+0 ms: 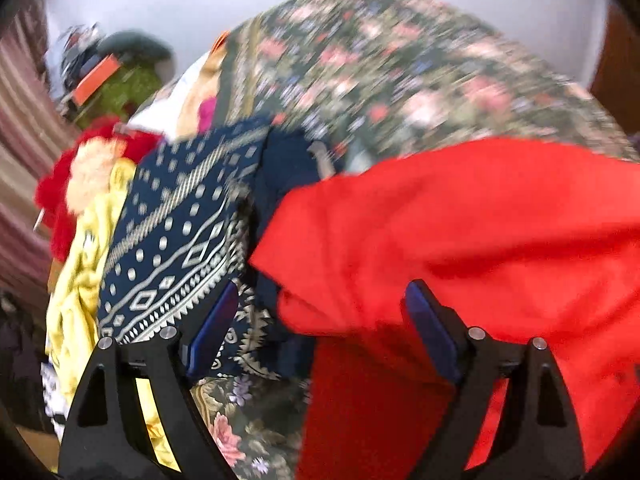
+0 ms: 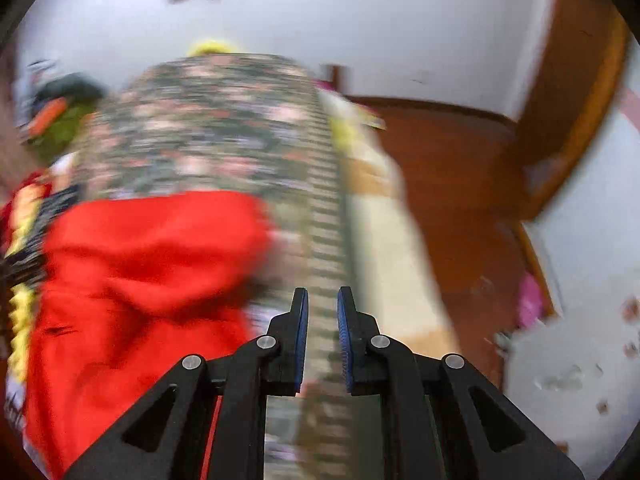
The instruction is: Fold large clothes
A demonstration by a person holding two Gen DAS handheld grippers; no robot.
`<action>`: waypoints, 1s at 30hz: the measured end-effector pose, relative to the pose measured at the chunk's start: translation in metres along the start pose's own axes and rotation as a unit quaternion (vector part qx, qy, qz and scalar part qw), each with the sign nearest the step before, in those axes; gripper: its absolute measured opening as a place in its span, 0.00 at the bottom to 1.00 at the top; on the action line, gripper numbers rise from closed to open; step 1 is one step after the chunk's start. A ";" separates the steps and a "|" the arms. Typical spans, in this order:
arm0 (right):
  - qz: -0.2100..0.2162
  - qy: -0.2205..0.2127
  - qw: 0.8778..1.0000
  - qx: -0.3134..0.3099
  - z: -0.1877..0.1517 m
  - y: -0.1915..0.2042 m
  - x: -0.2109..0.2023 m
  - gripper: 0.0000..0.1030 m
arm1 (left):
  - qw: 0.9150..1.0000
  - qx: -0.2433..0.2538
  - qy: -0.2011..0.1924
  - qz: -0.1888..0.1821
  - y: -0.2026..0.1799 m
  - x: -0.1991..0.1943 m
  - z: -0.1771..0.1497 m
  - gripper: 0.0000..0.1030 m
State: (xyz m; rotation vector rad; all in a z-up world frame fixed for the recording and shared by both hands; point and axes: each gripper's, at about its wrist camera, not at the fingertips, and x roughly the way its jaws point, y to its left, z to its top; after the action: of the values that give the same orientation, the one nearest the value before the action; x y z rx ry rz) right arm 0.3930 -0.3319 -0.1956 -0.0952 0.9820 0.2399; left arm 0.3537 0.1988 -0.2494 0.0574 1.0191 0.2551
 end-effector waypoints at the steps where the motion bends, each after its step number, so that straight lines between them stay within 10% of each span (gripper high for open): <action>1: 0.018 -0.003 1.000 -0.015 0.003 0.019 -0.001 0.10 | 1.000 0.014 -0.014 -0.010 -0.007 -0.013 0.001 0.84; 8: 0.091 0.020 0.987 -0.132 0.013 0.156 0.034 0.10 | 0.993 0.063 -0.038 -0.090 -0.052 -0.045 -0.006 0.89; 13: 0.010 0.099 0.978 -0.183 -0.003 0.172 0.099 0.10 | 0.989 0.090 0.053 -0.109 -0.075 0.005 -0.032 0.89; 16: 0.034 0.099 0.978 -0.177 -0.015 0.151 0.105 0.11 | 0.991 0.084 0.040 -0.101 -0.077 0.011 -0.044 0.97; 19: 0.014 0.096 0.981 -0.170 -0.016 0.144 0.102 0.29 | 0.991 0.070 0.048 -0.106 -0.074 0.016 -0.042 1.00; 22: -0.104 0.060 0.968 -0.219 -0.023 0.151 0.101 0.94 | 0.992 0.062 0.047 -0.104 -0.073 0.017 -0.044 1.00; 30: -0.074 0.064 0.982 -0.164 -0.027 0.114 0.065 1.00 | 0.994 0.070 0.027 -0.077 -0.073 0.005 -0.050 1.00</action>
State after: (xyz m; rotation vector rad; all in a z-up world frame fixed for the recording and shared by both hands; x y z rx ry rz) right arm 0.3784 -0.2161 -0.2616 -0.4885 1.0505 0.2599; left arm 0.3271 0.1253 -0.2916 0.0982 1.0891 0.0452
